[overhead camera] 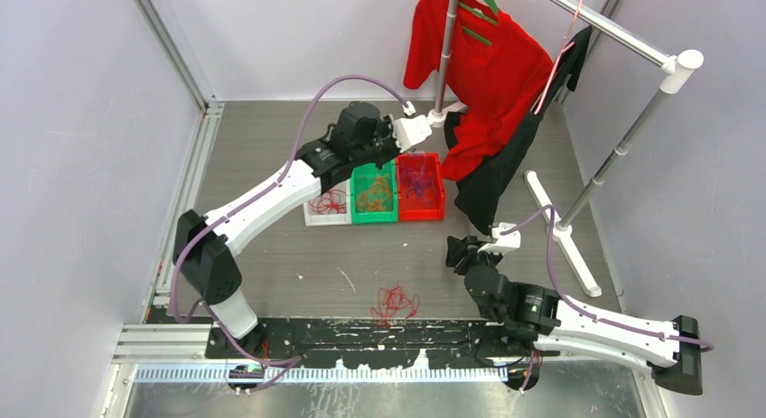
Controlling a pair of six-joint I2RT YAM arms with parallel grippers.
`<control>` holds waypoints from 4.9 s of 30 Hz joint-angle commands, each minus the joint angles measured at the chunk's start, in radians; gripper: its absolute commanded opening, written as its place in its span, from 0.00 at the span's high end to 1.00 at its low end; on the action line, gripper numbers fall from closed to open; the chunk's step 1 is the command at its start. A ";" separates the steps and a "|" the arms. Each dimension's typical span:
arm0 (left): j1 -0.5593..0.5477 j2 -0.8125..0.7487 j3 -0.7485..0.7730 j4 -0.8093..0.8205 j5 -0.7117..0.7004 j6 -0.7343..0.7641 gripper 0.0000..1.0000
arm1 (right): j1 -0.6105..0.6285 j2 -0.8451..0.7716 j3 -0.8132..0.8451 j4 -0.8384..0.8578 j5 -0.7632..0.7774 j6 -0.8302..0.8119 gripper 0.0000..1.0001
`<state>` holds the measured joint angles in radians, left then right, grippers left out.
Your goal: Untangle the cables
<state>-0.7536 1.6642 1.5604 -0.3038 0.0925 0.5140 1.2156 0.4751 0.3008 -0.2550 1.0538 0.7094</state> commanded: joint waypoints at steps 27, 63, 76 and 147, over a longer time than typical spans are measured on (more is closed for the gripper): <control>-0.043 0.216 0.317 0.042 0.043 -0.017 1.00 | 0.002 -0.079 -0.018 -0.041 0.078 0.104 0.53; -0.046 0.450 0.536 -0.564 0.042 0.042 0.38 | 0.002 -0.073 -0.013 -0.058 0.066 0.092 0.49; -0.012 0.139 0.421 -1.012 0.306 0.074 0.01 | 0.004 0.218 -0.044 0.203 -0.343 -0.016 0.35; 0.203 -0.413 -0.345 -0.674 0.730 -0.175 0.12 | -0.033 0.580 0.258 0.561 -0.845 -0.242 0.99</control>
<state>-0.5556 1.2442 1.2297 -1.0653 0.7288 0.4061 1.1927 1.0325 0.4805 0.2062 0.2173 0.4519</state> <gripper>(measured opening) 0.883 0.046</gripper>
